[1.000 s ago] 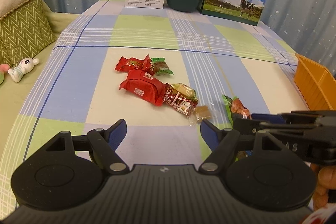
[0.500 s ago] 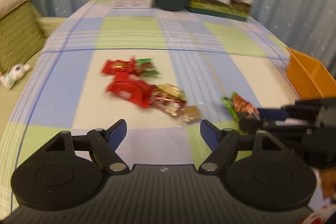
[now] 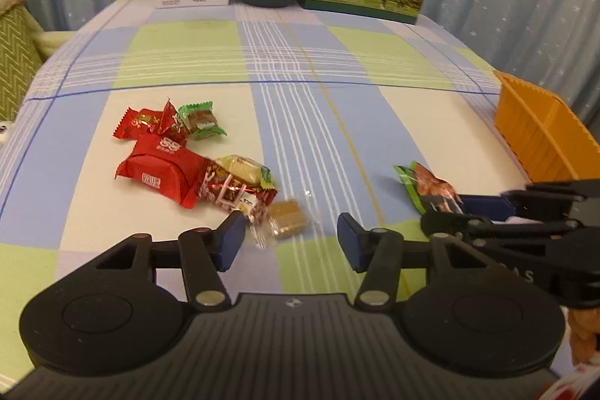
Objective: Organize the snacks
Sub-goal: 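Grasp the small clear square candy with the left tool, then carry the sausage snack and square candy over the orange tray with both tools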
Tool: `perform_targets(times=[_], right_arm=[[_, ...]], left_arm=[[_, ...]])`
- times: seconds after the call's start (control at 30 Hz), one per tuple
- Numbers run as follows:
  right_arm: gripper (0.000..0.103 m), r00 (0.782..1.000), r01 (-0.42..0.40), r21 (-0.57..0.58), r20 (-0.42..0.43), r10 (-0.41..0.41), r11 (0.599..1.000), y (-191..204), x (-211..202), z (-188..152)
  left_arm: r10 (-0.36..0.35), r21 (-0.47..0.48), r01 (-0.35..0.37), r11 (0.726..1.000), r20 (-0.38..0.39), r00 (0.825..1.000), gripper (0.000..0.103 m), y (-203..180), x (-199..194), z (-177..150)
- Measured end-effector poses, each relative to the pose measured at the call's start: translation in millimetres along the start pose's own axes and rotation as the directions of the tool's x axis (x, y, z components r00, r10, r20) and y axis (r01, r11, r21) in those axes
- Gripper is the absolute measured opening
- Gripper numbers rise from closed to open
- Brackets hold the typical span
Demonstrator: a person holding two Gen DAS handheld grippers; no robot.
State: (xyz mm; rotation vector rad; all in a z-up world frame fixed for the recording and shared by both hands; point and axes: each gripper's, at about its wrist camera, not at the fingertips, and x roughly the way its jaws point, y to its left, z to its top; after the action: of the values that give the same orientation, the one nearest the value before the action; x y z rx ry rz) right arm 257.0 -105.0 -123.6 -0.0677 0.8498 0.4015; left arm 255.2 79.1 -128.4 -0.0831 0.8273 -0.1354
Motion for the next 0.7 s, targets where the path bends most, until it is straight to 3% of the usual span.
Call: perform_targets(times=[0.23, 0.7], right_arm=[[0.03, 1.0, 0.002, 0.0, 0.008, -0.002, 1.0, 0.7, -0.6, -1.4], [0.03, 1.0, 0.009, 0.019, 0.01, -0.01, 1.0, 0.5, -8.9, -5.6]], left_arm=[[0.071, 0.037, -0.072, 0.997, 0.019, 0.997, 0.039, -17.2, 4.4, -1.7], [0.035, 0.025, -0.036, 0.999, 0.014, 0.999, 0.032, -25.0, -17.2, -18.8]])
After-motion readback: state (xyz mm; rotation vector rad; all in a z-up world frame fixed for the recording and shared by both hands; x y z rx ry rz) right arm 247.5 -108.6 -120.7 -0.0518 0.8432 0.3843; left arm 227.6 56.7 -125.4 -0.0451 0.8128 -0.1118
